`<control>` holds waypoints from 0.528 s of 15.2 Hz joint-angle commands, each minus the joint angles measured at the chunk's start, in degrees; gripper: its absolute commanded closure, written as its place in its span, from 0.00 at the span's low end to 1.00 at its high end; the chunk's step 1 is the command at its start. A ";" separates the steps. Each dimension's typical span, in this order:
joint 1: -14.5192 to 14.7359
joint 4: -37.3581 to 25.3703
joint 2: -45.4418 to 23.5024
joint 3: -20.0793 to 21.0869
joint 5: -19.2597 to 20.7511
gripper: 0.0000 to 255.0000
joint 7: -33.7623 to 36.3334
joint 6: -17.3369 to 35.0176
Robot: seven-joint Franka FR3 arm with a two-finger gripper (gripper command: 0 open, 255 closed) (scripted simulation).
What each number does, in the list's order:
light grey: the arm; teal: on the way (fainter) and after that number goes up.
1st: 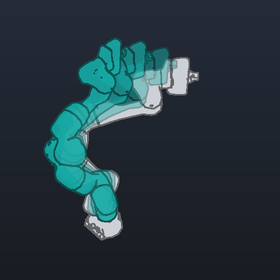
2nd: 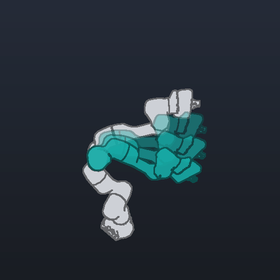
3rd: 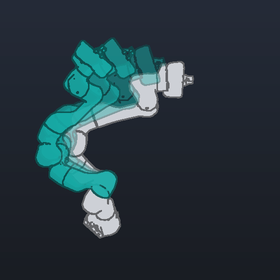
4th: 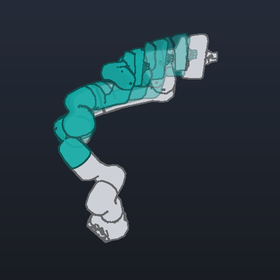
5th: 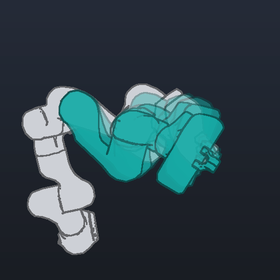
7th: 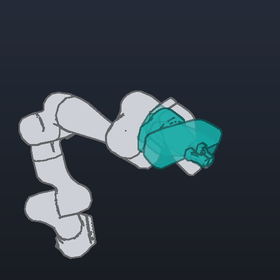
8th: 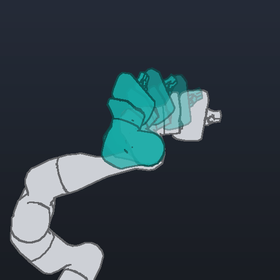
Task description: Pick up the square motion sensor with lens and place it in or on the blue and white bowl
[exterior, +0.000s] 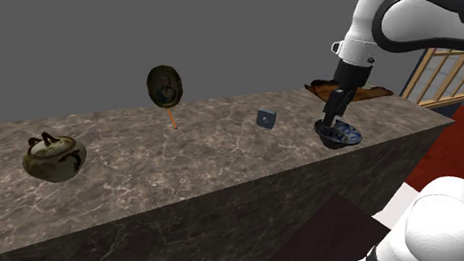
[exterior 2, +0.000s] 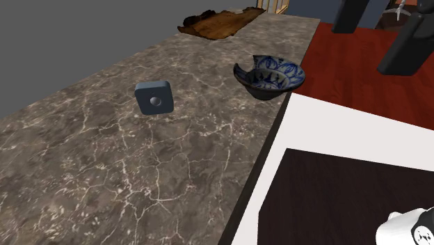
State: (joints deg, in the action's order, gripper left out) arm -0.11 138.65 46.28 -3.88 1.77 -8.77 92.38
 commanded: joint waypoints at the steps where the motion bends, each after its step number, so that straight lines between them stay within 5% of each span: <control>1: 0.00 0.00 0.00 0.00 0.00 0.00 0.00 0.00; 8: 0.29 -4.19 -14.27 -4.91 1.13 0.00 -6.32 10.15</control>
State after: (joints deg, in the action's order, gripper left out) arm 0.11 134.99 33.94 -8.15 2.83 -14.17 101.06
